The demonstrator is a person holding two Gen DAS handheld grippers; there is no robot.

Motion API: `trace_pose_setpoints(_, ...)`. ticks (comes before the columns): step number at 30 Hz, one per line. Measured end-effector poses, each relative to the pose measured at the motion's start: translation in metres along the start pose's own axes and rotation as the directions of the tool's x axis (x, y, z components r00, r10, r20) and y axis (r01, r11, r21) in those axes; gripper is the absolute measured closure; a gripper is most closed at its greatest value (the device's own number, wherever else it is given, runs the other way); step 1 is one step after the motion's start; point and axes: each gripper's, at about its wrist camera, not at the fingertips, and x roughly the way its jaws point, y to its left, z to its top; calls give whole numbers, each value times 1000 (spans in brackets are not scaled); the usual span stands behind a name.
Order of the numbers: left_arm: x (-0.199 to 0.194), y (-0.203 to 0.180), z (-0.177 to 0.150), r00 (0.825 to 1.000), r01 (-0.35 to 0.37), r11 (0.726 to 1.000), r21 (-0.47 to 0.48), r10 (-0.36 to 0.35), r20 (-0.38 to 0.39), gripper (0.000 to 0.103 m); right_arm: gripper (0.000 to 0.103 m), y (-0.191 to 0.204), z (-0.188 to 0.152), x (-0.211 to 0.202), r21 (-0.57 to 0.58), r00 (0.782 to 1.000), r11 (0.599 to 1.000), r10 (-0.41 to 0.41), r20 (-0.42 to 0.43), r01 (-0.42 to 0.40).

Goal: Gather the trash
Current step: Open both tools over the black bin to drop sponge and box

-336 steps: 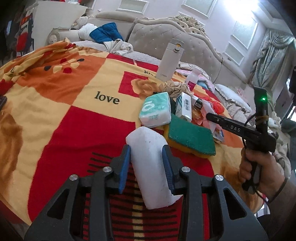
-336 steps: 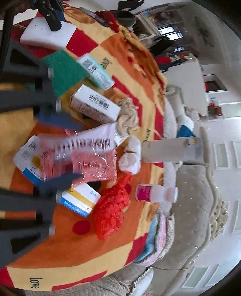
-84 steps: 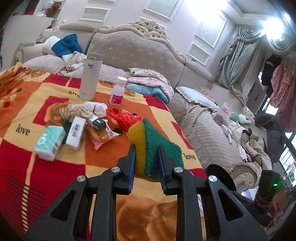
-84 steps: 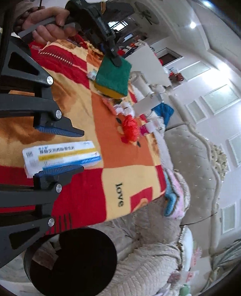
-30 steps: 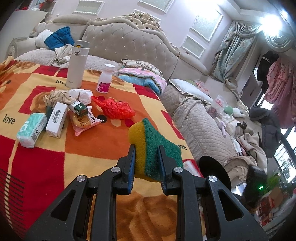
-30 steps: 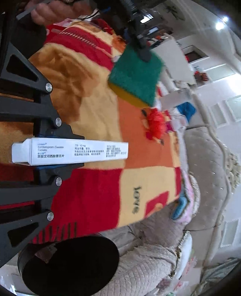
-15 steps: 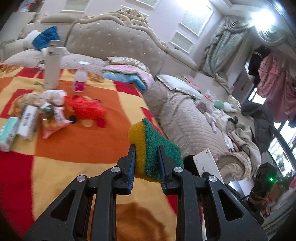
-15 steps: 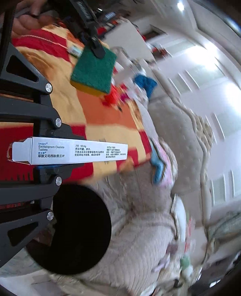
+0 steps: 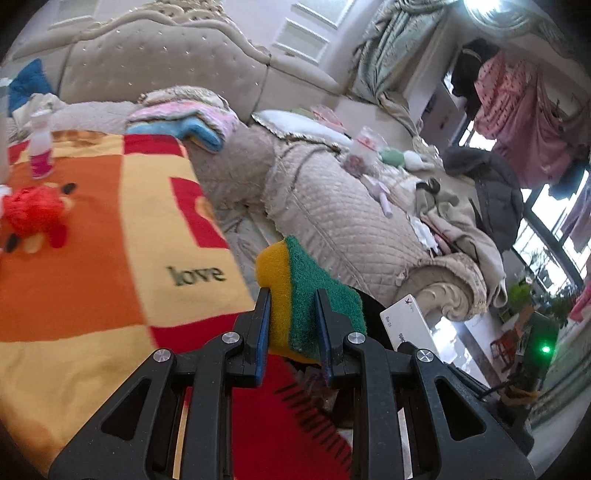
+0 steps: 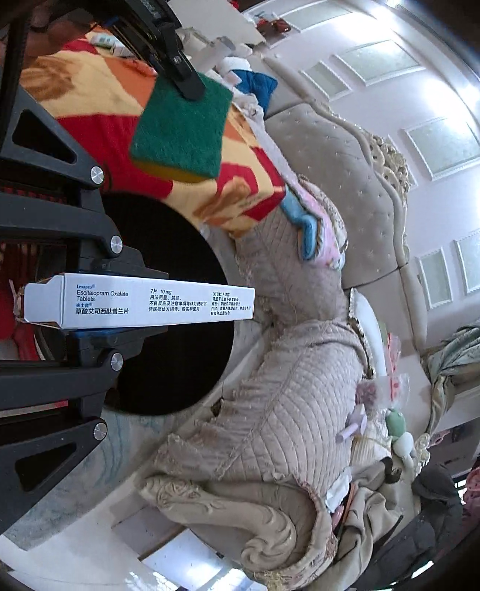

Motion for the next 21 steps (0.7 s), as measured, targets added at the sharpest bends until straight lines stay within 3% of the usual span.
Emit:
trace_pose_setpoints(5, 21, -7, 3, 1000, -3, 1000, -2, 3, -14, 82, 86, -12, 4, 9, 27, 1000, 1000, -10, -8, 10)
trace_pose_setpoints(7, 29, -6, 3, 999, -10, 1000, -1, 10, -39, 76, 84, -14, 5, 13, 45, 1000, 999, -3, -14, 4)
trace_pose_setpoints(9, 39, -3, 1, 996, 0, 1000, -10, -1, -89, 57, 73, -15, 5, 20, 71, 999, 997, -7, -45, 10)
trace_pose_setpoints(11, 43, -1, -1, 993, -2, 1000, -20, 0, -114, 48, 68, -15, 4, 22, 73, 999, 997, -28, -47, 31)
trace_pose_setpoints(15, 32, 5, 2, 996, 7, 999, -45, -11, -93, 48, 68, -12, 3, 18, 75, 999, 996, -38, -31, 40)
trace_pose_setpoints(21, -11, 42, 5, 999, -36, 988, -150, 34, -19, 48, 68, 7, 6, 11, 86, 1000, 996, -28, -1, 28)
